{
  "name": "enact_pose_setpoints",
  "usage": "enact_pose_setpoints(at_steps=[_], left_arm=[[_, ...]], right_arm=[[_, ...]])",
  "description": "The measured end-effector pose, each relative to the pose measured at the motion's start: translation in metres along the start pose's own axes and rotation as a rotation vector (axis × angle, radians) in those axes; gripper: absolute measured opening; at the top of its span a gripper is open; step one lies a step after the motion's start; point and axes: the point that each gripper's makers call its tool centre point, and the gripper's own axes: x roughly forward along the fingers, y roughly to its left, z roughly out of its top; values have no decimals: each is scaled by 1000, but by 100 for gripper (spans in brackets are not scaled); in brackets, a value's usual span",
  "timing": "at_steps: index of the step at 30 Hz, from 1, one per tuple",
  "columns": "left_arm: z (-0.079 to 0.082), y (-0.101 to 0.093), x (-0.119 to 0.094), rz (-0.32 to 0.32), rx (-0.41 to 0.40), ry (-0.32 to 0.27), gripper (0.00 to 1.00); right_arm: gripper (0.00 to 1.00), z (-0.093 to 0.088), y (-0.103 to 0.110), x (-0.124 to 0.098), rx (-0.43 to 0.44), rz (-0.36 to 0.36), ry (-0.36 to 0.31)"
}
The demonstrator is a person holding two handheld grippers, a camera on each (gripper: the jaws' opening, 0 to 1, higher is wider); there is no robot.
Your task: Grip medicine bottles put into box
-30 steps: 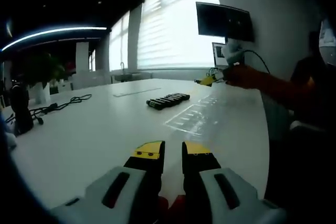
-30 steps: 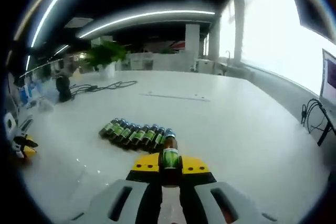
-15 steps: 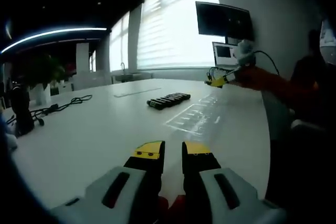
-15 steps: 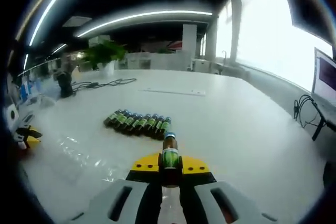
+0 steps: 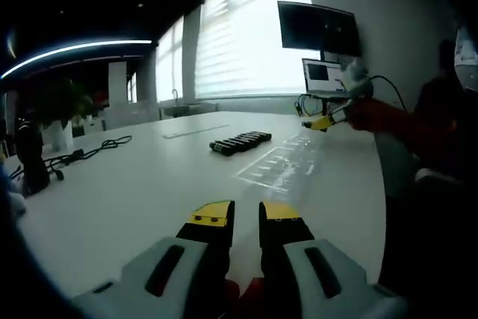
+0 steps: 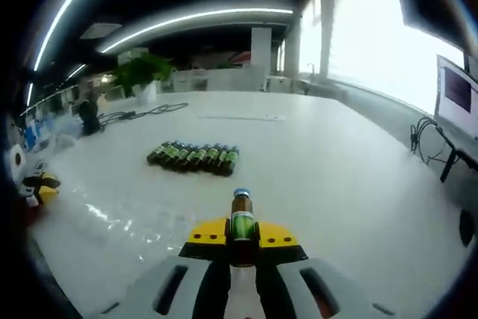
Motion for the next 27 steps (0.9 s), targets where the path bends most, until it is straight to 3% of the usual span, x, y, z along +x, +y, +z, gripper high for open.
enact_pose_setpoints(at_steps=[17,27], left_arm=[[-1,0,0,-1,0,4,7],[-1,0,0,-1,2,6,7]], right_arm=[[8,-9,3,0,-39,-22,10],[6,-2,2,-3,-62,-20,-28]])
